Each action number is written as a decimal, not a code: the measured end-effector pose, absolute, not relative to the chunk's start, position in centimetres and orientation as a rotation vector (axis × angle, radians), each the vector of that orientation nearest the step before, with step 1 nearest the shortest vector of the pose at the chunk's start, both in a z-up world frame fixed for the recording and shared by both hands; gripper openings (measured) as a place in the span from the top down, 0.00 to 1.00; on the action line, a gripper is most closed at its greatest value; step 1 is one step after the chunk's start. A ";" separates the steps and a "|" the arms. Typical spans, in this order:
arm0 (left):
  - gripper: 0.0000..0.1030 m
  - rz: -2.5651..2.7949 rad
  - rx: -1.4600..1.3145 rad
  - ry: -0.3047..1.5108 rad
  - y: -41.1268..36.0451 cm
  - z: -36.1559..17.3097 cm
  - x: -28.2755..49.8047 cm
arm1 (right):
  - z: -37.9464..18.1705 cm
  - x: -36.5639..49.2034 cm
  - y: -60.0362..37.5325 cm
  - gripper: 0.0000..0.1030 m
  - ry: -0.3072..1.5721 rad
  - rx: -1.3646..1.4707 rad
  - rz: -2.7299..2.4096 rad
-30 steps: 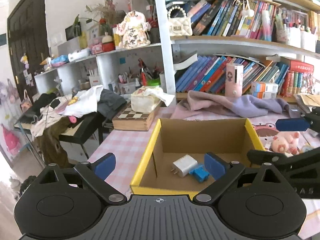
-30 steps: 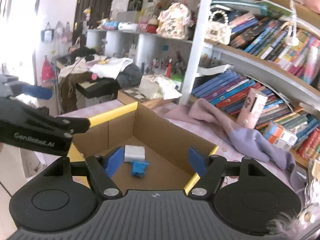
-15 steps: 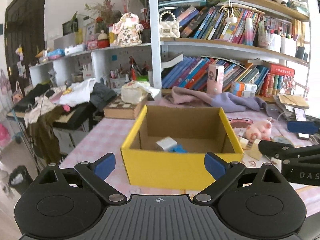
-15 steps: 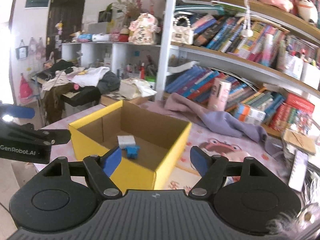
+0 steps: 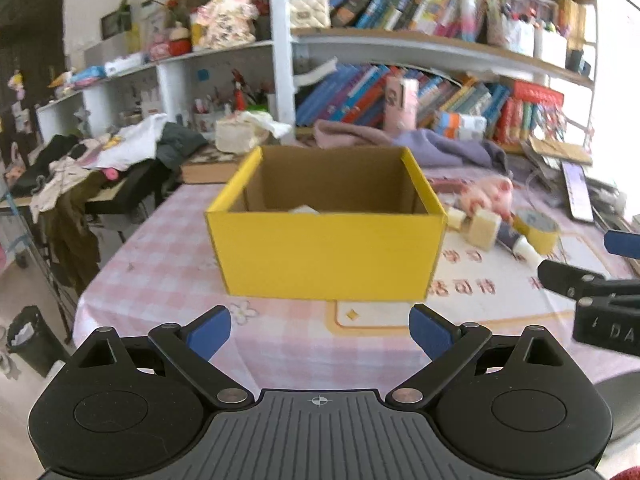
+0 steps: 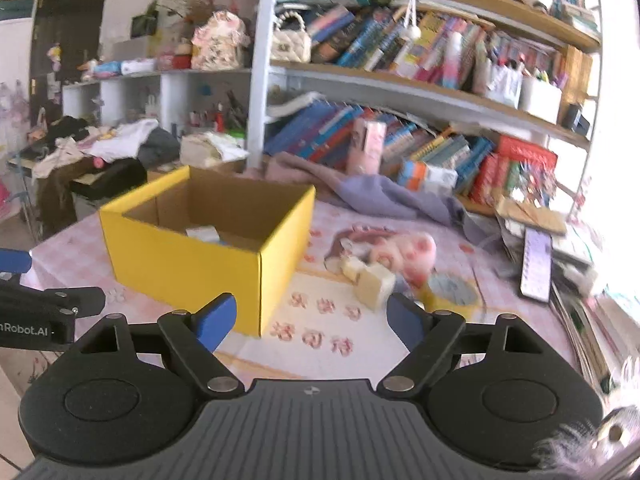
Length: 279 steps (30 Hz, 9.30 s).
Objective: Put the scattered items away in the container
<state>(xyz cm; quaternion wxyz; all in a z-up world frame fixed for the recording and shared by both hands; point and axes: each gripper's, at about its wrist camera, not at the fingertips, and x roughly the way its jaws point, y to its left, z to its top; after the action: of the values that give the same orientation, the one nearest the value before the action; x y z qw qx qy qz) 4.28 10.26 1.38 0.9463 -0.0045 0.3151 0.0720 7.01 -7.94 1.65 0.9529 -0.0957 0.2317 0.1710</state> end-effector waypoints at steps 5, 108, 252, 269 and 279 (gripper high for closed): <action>0.05 0.092 0.010 0.666 9.1 0.7 4.5 | 0.8 6.6 -8.4 0.17 0.509 -0.211 0.324; 0.61 0.175 -0.094 0.978 -8.8 -7.2 36.0 | -8.3 39.8 -22.7 0.22 0.895 -0.288 0.652; 0.67 0.186 -0.019 0.512 13.9 4.9 18.7 | 3.5 23.8 1.9 0.23 0.367 -0.316 0.763; 0.66 0.211 -0.104 0.817 16.9 -0.5 28.4 | -1.2 35.1 7.6 0.23 0.627 -0.571 0.955; 0.65 0.216 -0.116 0.892 17.0 -1.9 29.6 | -3.0 36.3 8.9 0.22 0.685 -0.667 0.997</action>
<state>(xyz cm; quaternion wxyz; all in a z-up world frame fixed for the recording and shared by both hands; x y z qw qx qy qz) 29.63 17.01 -1.93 0.8949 -0.0558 0.4302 0.1042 36.34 8.92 -2.99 0.7710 -0.3074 0.3158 0.4596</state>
